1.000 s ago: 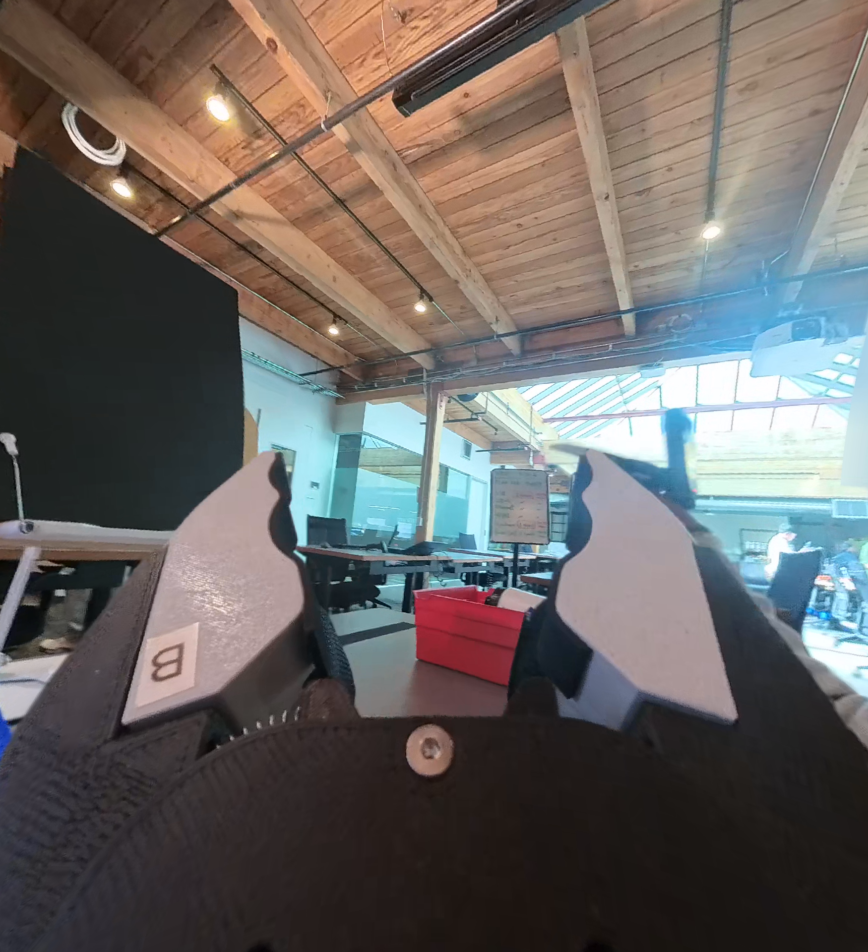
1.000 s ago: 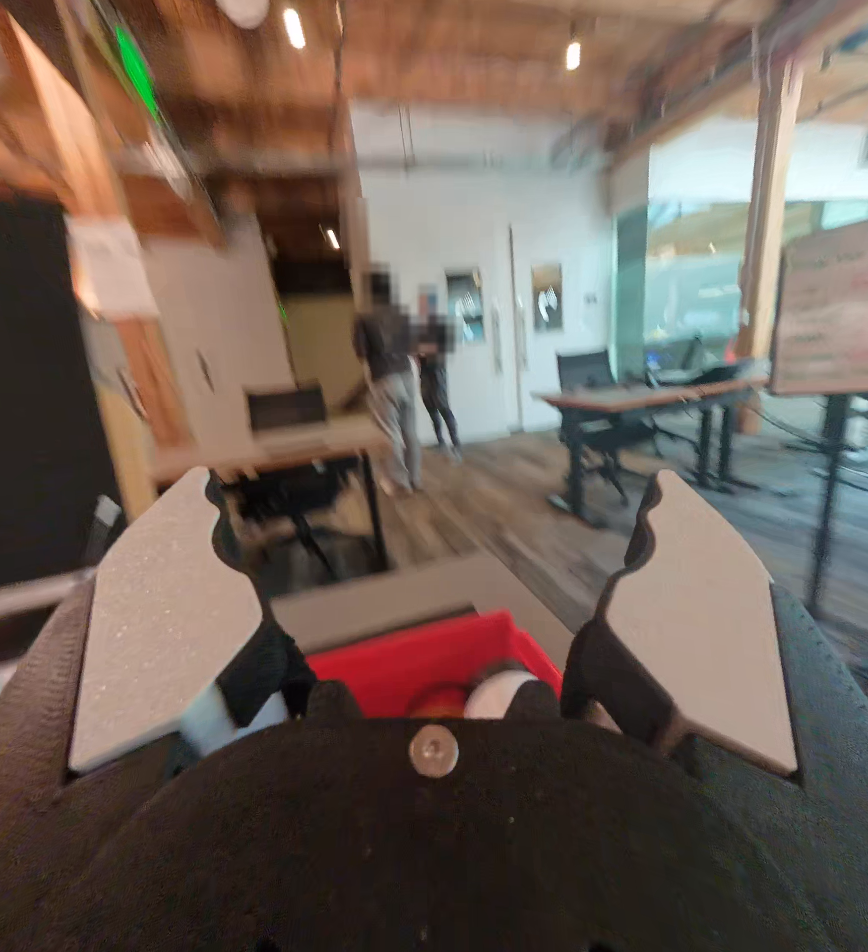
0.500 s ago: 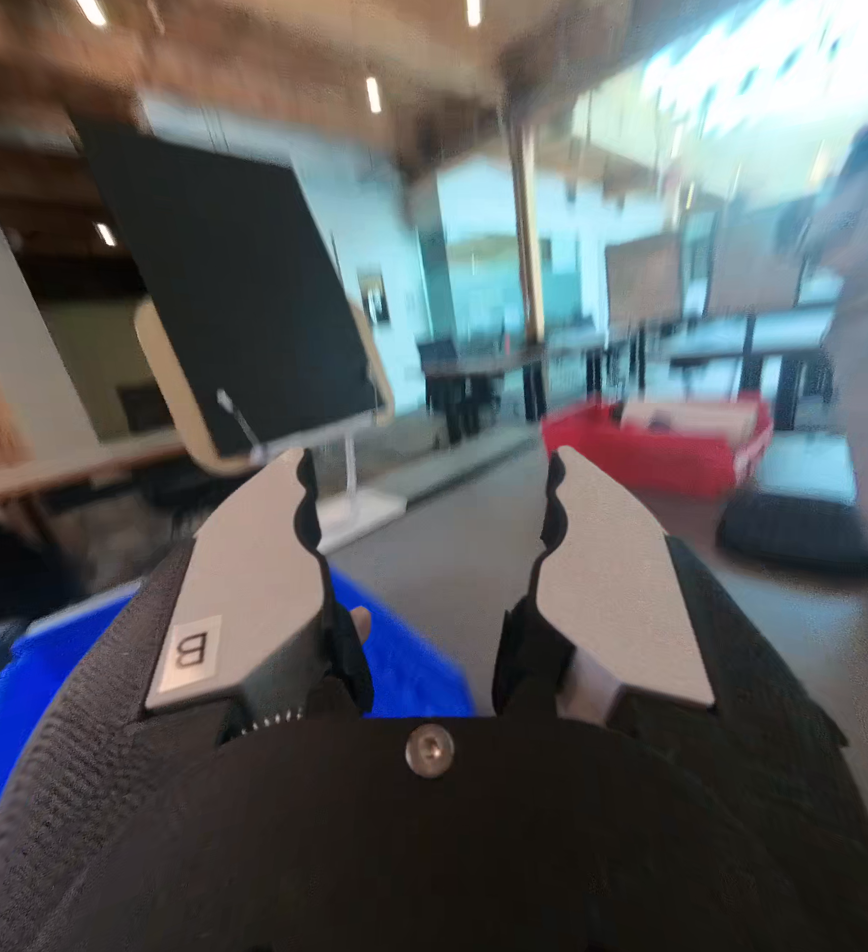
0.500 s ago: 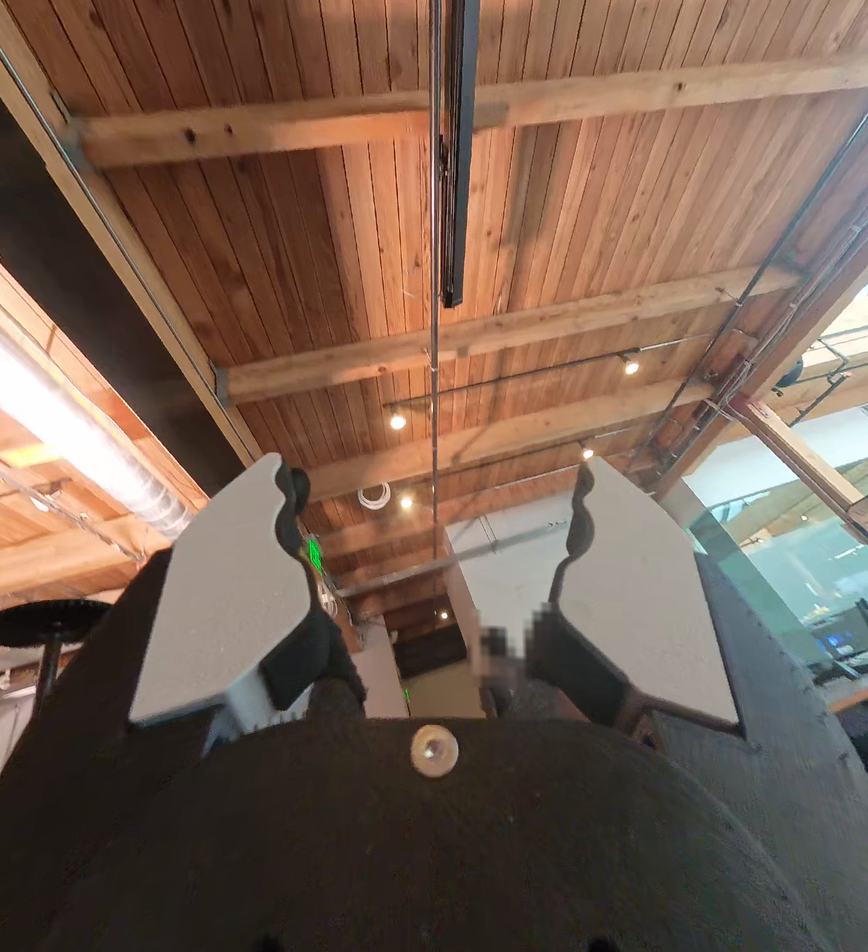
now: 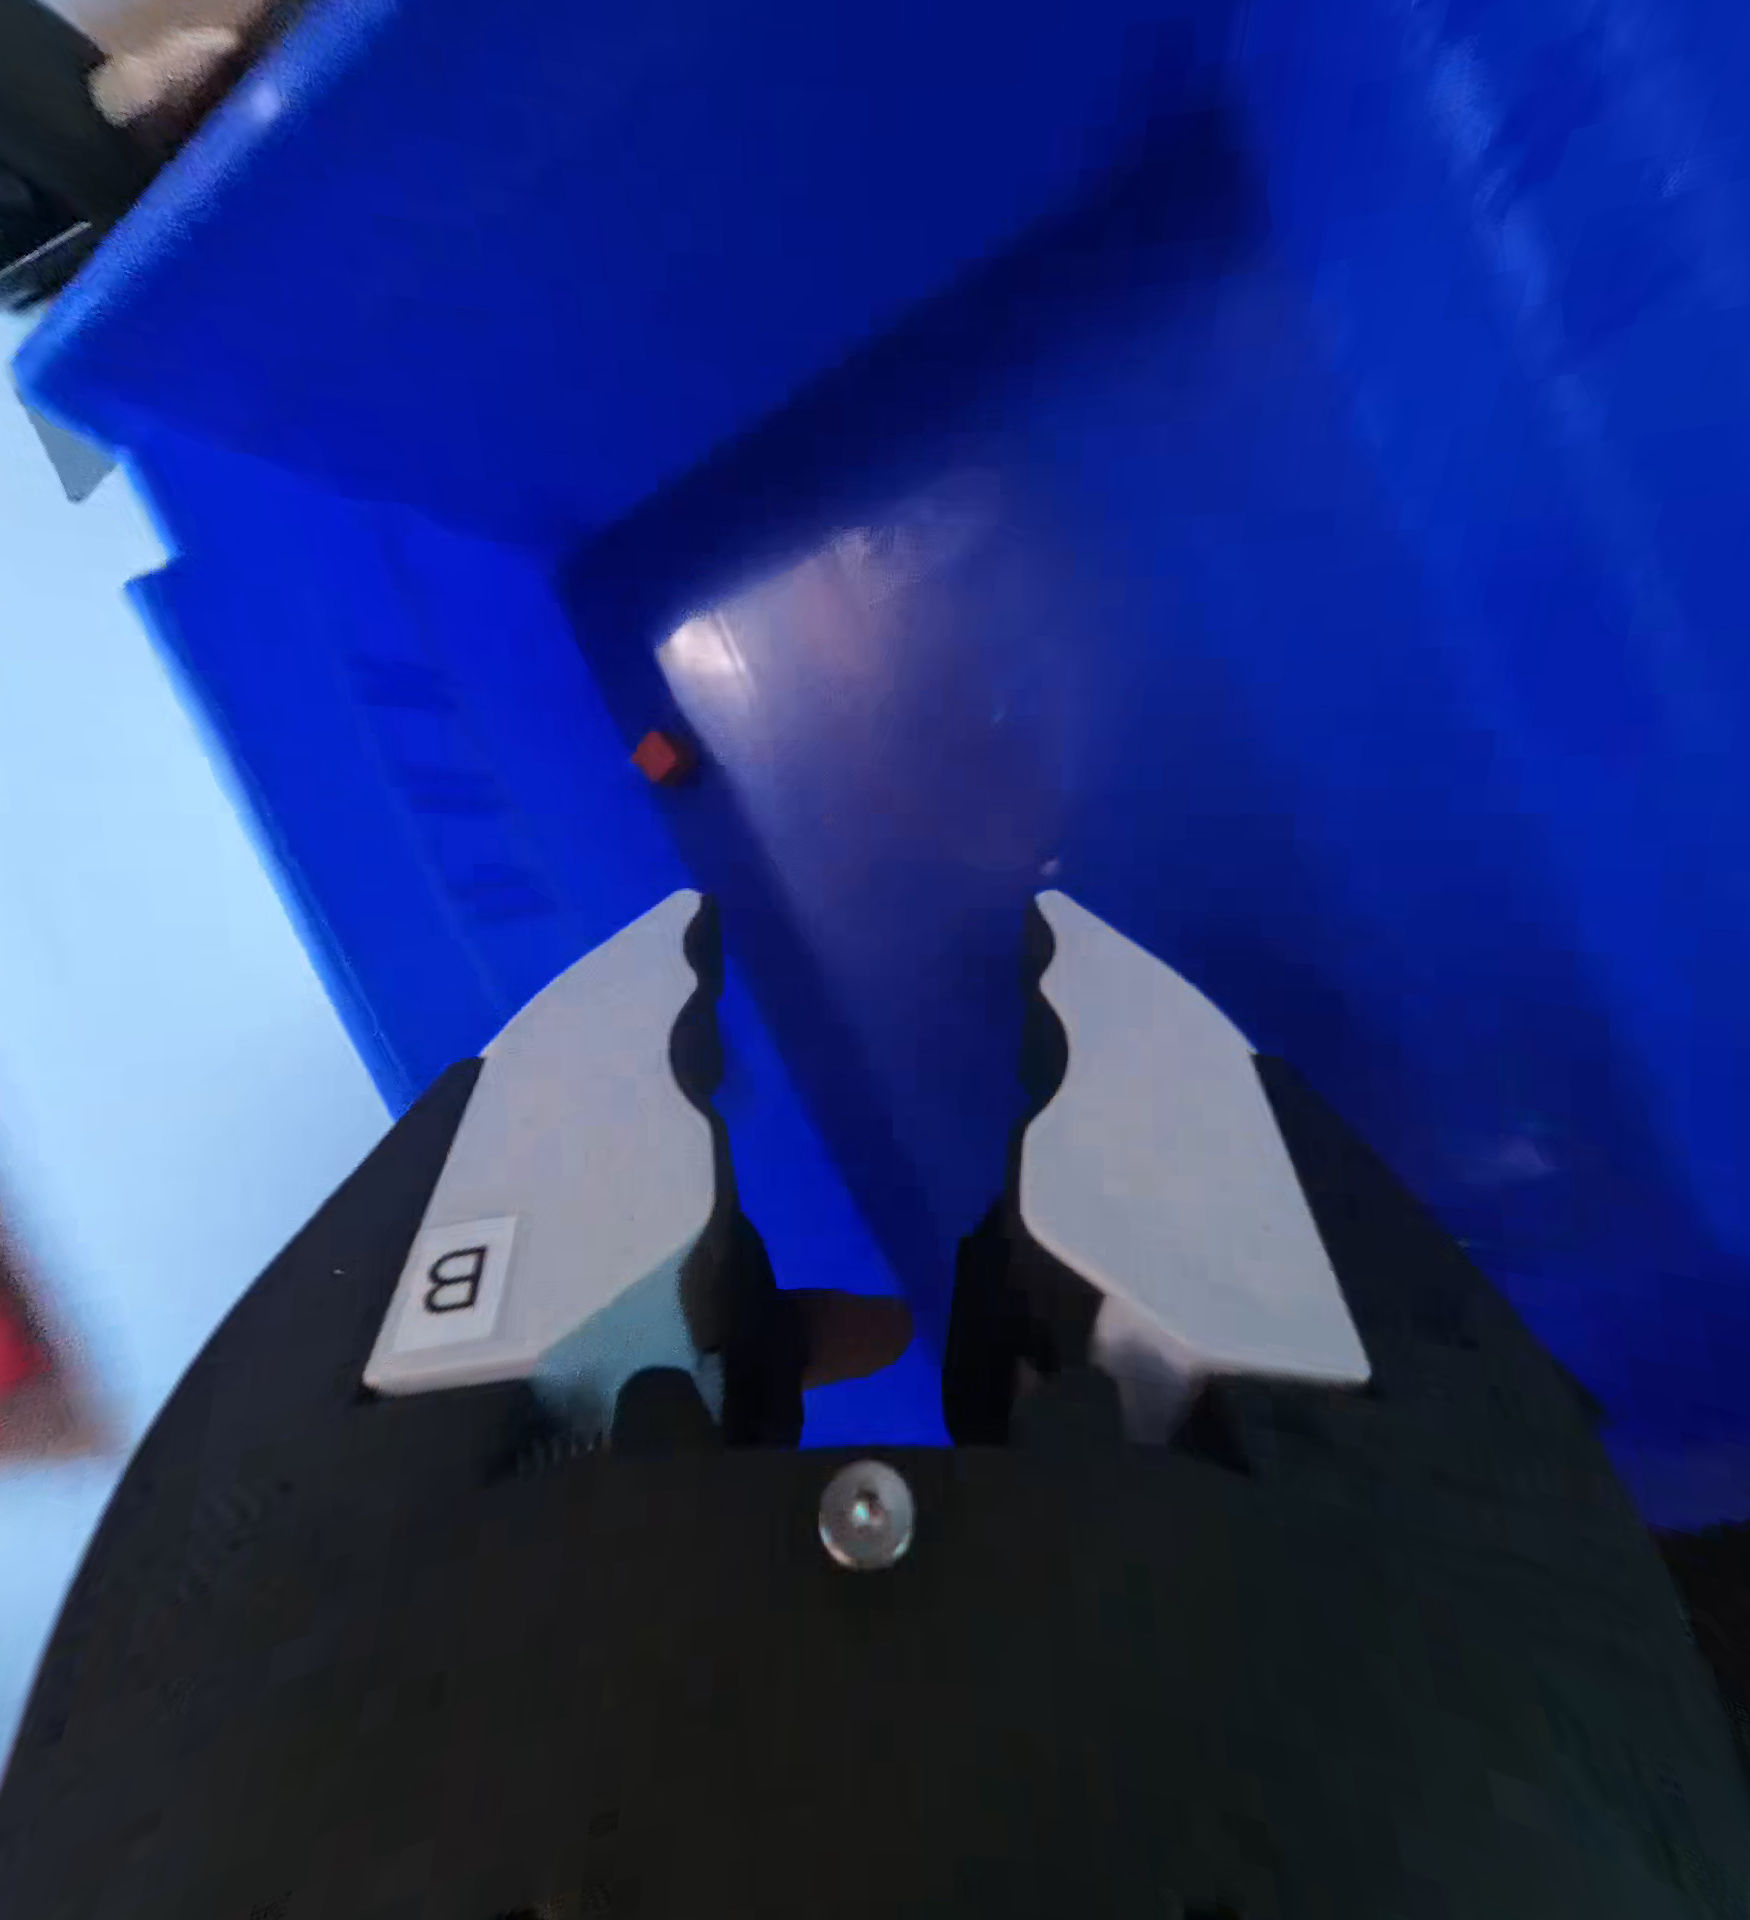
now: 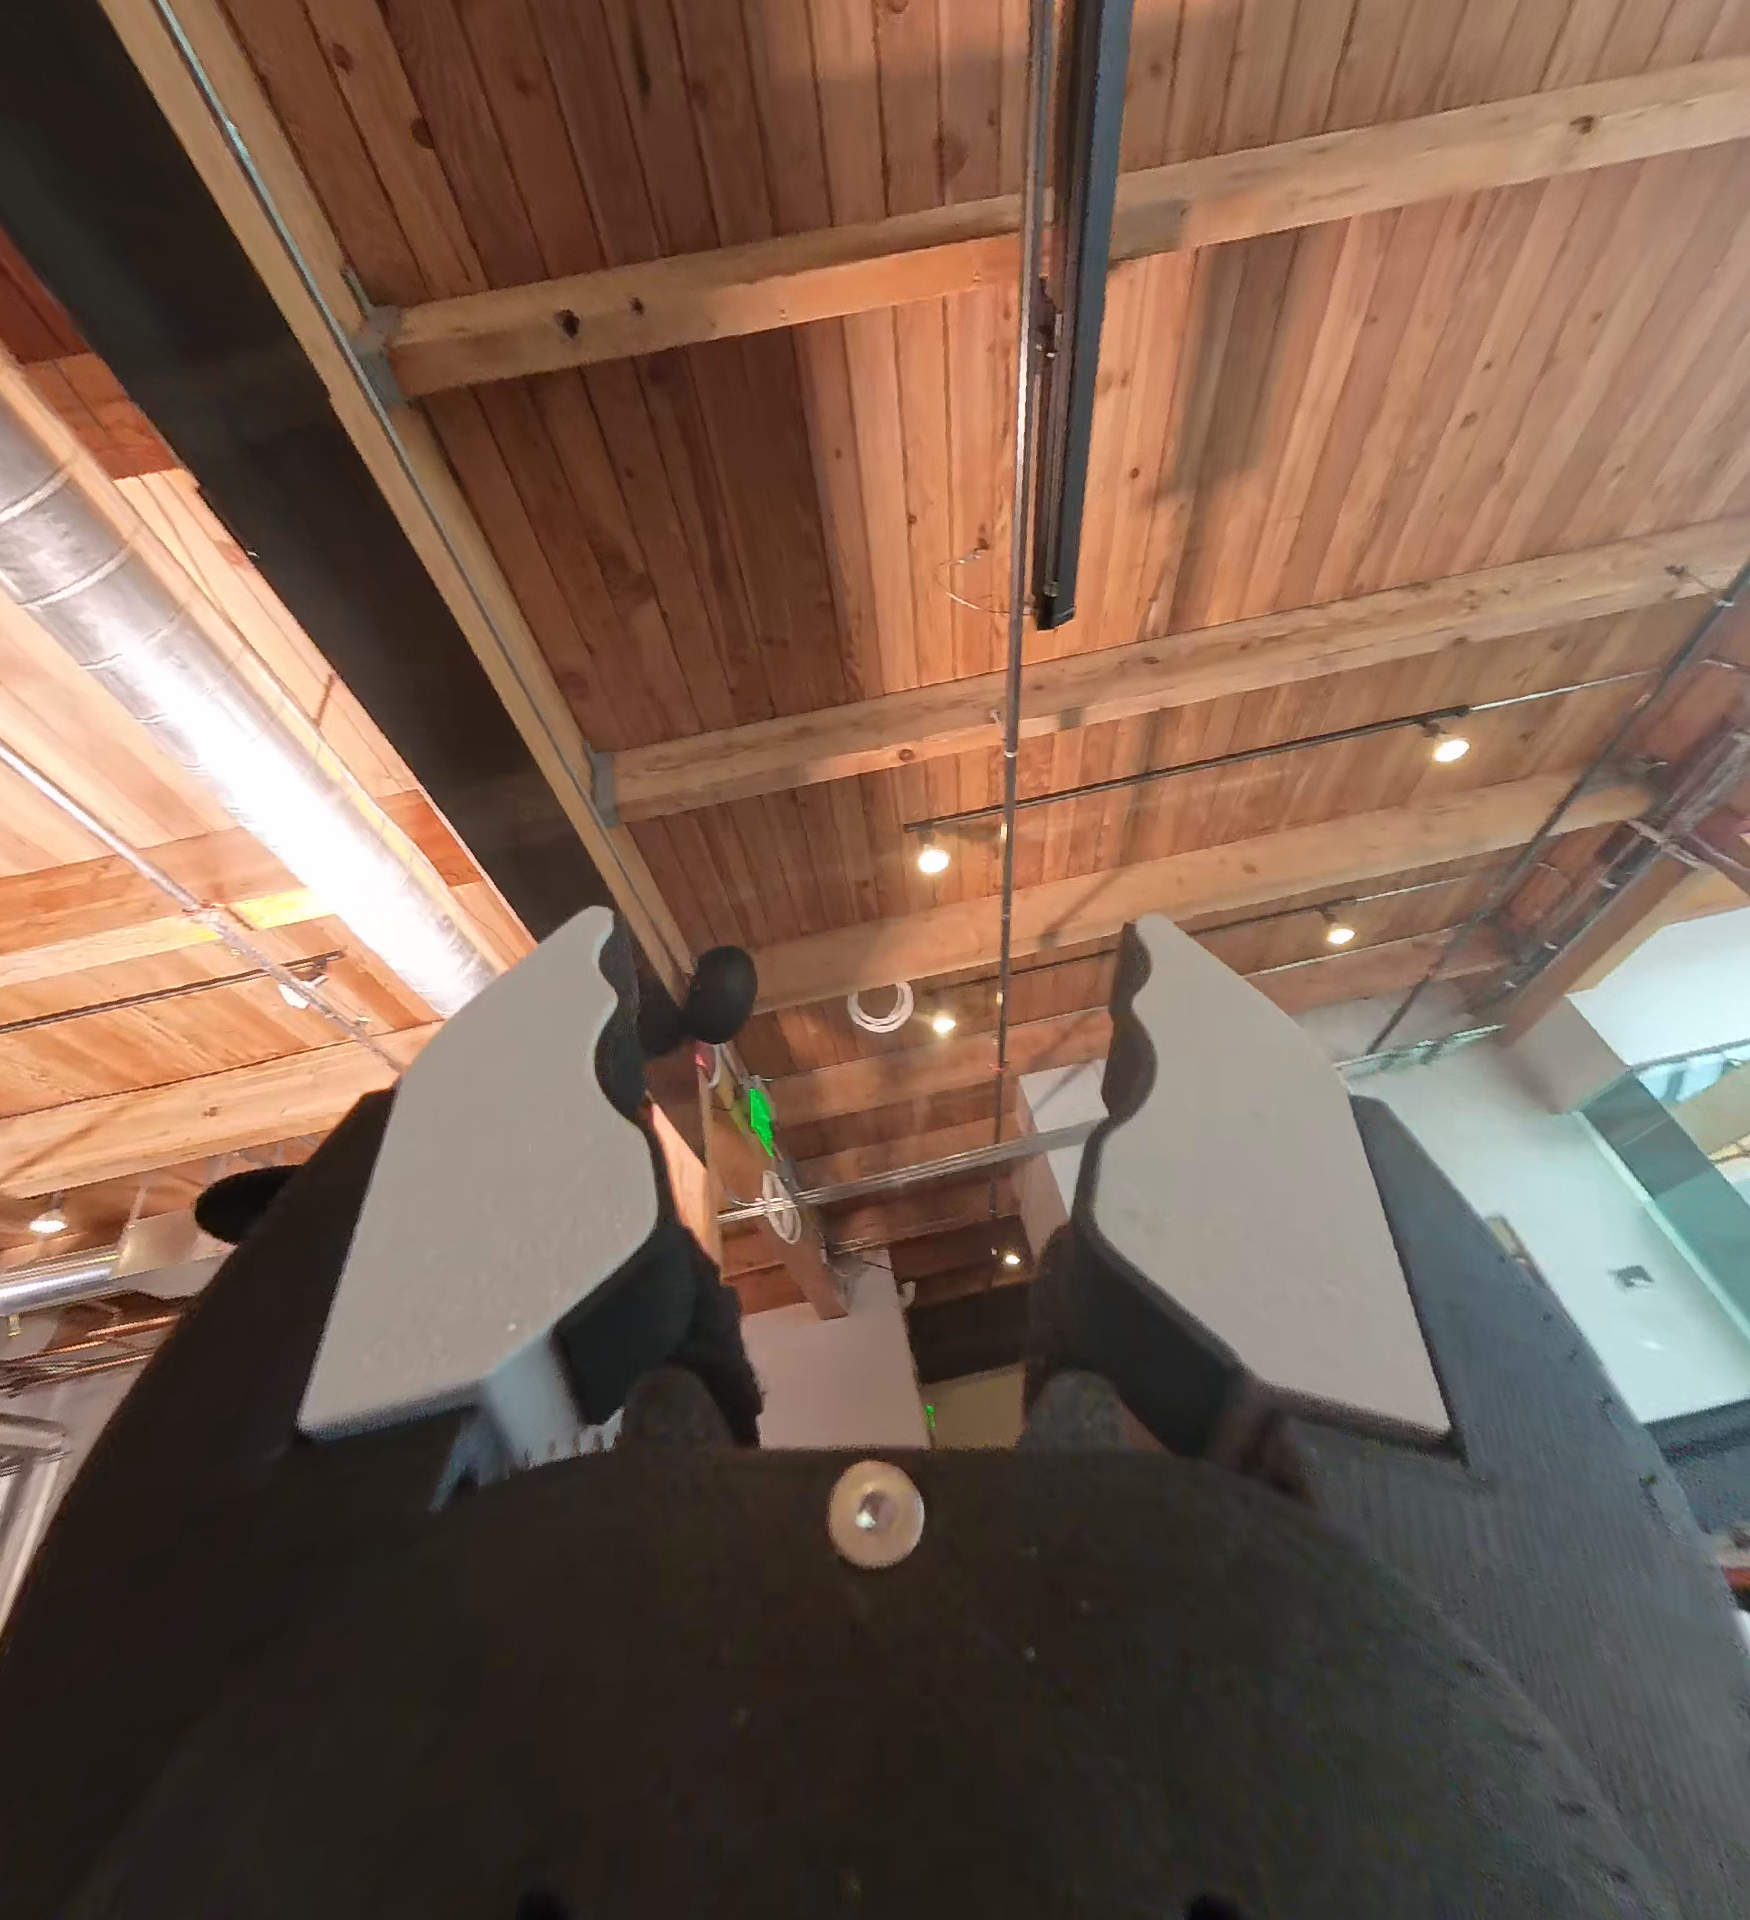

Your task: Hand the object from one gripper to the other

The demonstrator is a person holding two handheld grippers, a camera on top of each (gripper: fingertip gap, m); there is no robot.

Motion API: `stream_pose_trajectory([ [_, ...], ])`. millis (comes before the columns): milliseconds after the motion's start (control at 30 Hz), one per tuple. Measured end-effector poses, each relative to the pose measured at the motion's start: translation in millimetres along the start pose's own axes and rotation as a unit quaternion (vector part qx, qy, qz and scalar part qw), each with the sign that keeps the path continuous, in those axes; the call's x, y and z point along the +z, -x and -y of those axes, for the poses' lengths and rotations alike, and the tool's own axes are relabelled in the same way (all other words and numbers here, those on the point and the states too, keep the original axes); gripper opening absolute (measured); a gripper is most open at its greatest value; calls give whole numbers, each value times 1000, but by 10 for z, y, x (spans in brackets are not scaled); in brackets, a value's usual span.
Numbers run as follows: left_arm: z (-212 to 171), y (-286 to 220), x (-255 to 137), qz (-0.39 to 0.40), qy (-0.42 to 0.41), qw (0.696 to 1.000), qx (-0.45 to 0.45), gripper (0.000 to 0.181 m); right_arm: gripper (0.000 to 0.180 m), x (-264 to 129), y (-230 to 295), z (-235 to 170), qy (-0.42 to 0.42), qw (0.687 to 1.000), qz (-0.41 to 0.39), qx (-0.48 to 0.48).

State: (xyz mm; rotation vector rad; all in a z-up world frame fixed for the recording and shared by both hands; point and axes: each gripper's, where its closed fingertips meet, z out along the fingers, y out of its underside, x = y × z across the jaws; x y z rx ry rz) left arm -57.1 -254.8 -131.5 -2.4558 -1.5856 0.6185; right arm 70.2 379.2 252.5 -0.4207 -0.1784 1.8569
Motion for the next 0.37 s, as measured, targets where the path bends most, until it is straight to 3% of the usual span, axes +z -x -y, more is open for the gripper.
stream_pose_trajectory([
  [167, -114, 135, 293, -24, 143, 956, 253, 50, 84, 7, 252, -38, -6, 999, 39, 26],
  [300, -110, 425, 322, 13, 210, 904, 372, 43, 79, 9, 486, -95, -5, 997, 75, 34],
  [367, -53, 485, 345, 6, 205, 899, 387, 41, 77, 3, 635, -135, -6, 994, 101, 37],
])
